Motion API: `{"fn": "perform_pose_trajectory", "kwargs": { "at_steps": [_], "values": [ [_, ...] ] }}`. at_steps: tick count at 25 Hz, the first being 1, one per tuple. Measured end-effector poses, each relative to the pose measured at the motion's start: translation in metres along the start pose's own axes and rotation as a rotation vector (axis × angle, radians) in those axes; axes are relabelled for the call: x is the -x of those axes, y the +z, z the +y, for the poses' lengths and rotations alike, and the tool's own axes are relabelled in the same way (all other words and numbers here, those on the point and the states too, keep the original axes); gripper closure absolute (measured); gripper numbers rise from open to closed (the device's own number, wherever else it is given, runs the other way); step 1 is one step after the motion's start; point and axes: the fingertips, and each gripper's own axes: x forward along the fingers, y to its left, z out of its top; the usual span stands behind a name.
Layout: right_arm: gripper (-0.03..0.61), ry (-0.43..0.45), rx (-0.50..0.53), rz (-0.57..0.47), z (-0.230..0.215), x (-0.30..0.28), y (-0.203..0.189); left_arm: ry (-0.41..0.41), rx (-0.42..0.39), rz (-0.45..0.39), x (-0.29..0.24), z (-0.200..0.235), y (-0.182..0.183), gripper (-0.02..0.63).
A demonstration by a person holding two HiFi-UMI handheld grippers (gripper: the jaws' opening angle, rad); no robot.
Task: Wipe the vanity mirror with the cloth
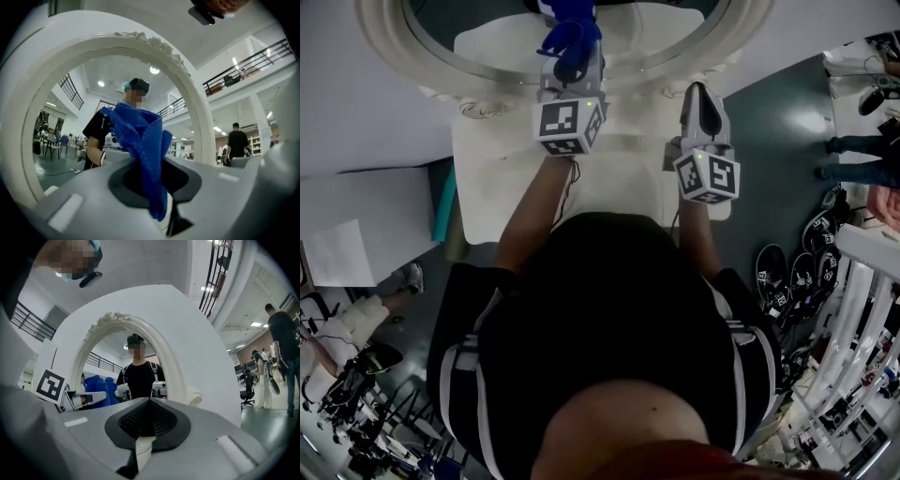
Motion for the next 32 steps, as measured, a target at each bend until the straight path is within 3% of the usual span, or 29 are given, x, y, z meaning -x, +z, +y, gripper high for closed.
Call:
{"fn": "perform_pose_trajectory", "kwargs": {
  "at_steps": [6, 21, 32],
  "values": [
    [0.578, -0.021, -0.002, 0.002, -0.009, 0.005, 0.0, -0.075, -0.038, 0.014, -0.012, -0.029, -0.006, 0.552],
    [0.578, -0.099, -0.018, 0.01, -0.056, 0.02, -0.003, -0.266, -0.017, 0.058, -0.05, -0.109, -0.022, 0.554],
    [0.578, -0.092, -0.044, 0.032, -0.067, 0.027, -0.013, -0.379, 0.005, 0.094, -0.072, -0.156, -0.033, 0.554]
  ]
}}
